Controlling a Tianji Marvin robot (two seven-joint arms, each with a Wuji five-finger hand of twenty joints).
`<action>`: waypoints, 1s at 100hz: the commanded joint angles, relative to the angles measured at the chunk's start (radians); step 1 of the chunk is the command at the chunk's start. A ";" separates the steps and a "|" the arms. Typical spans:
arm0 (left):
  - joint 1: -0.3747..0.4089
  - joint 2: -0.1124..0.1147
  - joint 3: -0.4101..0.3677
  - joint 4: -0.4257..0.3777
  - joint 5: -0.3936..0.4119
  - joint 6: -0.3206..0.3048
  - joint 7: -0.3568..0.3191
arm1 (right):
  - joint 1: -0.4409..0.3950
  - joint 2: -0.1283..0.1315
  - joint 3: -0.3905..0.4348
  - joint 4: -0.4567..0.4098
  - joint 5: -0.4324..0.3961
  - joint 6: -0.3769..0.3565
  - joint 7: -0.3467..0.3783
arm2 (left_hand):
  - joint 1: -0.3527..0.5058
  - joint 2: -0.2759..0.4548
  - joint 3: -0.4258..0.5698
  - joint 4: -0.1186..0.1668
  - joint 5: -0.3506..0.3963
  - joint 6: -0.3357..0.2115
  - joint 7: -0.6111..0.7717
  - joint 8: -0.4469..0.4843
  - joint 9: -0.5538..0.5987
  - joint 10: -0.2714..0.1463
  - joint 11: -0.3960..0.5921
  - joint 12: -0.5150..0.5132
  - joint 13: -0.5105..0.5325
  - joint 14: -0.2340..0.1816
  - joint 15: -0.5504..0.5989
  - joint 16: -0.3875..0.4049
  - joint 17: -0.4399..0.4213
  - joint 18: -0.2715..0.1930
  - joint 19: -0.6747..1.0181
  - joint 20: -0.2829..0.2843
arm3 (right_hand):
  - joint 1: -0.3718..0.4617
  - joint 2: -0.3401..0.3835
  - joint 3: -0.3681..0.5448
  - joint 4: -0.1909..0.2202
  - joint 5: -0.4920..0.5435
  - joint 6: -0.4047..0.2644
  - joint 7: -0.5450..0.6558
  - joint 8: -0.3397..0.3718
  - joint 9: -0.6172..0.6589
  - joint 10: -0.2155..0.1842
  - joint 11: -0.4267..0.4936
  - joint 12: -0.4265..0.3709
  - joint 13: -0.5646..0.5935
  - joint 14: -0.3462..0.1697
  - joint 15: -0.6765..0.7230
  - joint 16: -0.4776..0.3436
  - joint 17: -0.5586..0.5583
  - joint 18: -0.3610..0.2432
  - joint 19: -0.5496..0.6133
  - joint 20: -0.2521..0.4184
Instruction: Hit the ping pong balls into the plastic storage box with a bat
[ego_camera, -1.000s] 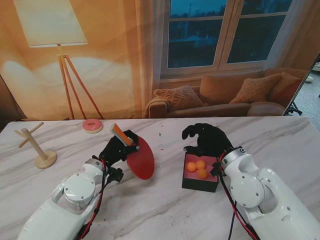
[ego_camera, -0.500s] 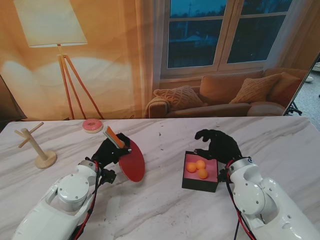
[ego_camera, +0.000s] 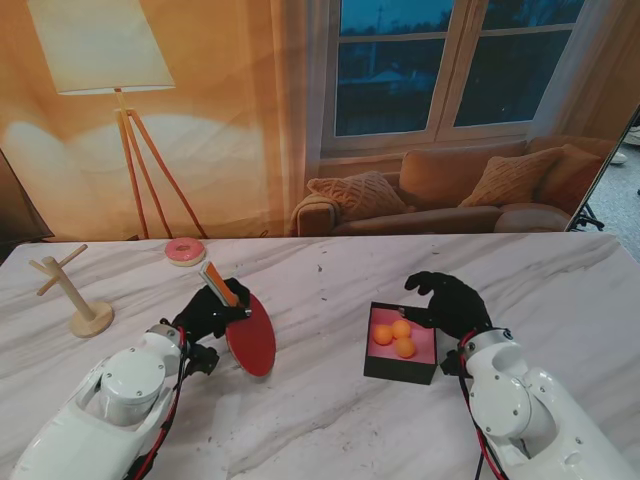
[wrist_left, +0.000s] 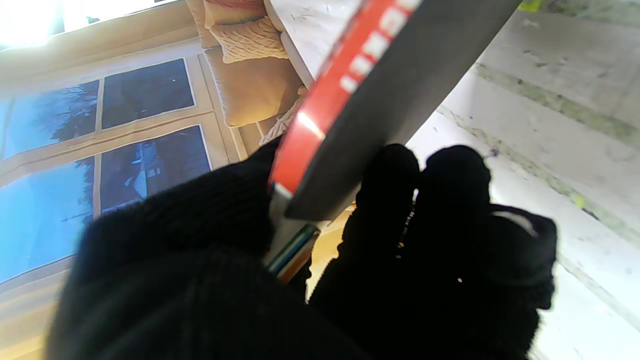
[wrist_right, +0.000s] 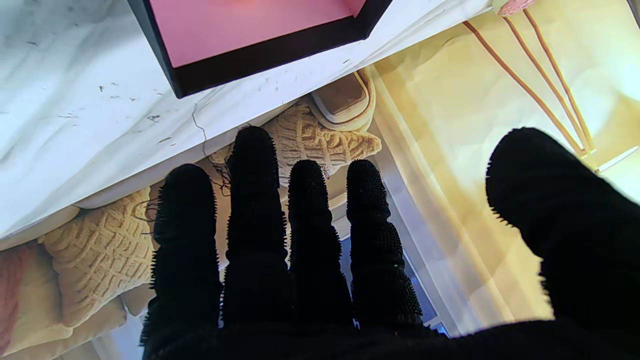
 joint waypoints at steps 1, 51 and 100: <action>0.010 0.003 -0.009 0.005 0.018 0.004 -0.005 | -0.011 -0.003 0.002 0.003 0.004 0.006 0.010 | 0.029 0.026 0.013 0.004 -0.013 0.036 0.010 0.007 -0.023 -0.101 0.004 0.016 -0.027 0.142 0.021 0.011 -0.005 -0.067 0.016 0.017 | -0.029 0.030 -0.019 0.053 -0.023 -0.005 -0.008 -0.010 -0.035 -0.001 0.005 -0.008 -0.026 0.005 -0.007 -0.005 -0.014 -0.020 -0.009 0.009; 0.058 0.019 -0.054 0.005 0.133 0.022 -0.009 | -0.024 -0.002 0.002 0.010 0.002 -0.012 0.012 | -0.044 0.191 -0.124 0.115 -0.137 0.065 -0.454 -0.278 -0.304 -0.108 -0.172 -0.018 -0.206 0.116 -0.081 0.035 -0.161 -0.097 -0.115 0.025 | -0.029 0.037 -0.024 0.056 -0.029 -0.028 -0.004 -0.011 -0.049 0.000 0.001 -0.012 -0.026 0.006 -0.003 -0.002 -0.014 -0.019 -0.003 0.021; 0.086 0.045 -0.100 -0.004 0.163 0.000 -0.097 | -0.027 0.001 -0.013 0.004 0.012 0.002 0.037 | -0.124 0.196 -0.467 0.116 -0.385 -0.045 -0.976 -0.643 -0.620 -0.165 -0.316 -0.327 -0.561 -0.002 -0.402 -0.031 -0.674 -0.220 -0.450 -0.025 | -0.024 0.039 -0.022 0.056 -0.026 -0.040 0.005 -0.006 -0.057 0.004 0.003 -0.014 -0.021 0.007 0.012 0.004 -0.011 -0.018 0.014 0.030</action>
